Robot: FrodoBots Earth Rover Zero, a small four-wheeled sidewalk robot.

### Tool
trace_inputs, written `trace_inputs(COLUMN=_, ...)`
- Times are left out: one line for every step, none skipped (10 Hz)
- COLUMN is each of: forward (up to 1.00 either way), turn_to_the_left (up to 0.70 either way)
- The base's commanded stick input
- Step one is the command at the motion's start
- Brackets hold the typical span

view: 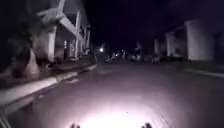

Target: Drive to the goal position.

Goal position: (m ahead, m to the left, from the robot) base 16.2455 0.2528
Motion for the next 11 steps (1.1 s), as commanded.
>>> trace_inputs(forward=0.85, turn_to_the_left=0.0)
trace_inputs(forward=0.85, turn_to_the_left=0.0)
trace_inputs(forward=0.85, turn_to_the_left=0.0)
trace_inputs(forward=0.85, turn_to_the_left=0.0)
trace_inputs(forward=0.85, turn_to_the_left=0.0)
trace_inputs(forward=0.85, turn_to_the_left=0.0)
trace_inputs(forward=0.85, turn_to_the_left=0.0)
trace_inputs(forward=0.85, turn_to_the_left=0.0)
trace_inputs(forward=0.85, turn_to_the_left=0.0)
trace_inputs(forward=0.85, turn_to_the_left=0.0)
trace_inputs(forward=0.85, turn_to_the_left=0.0)
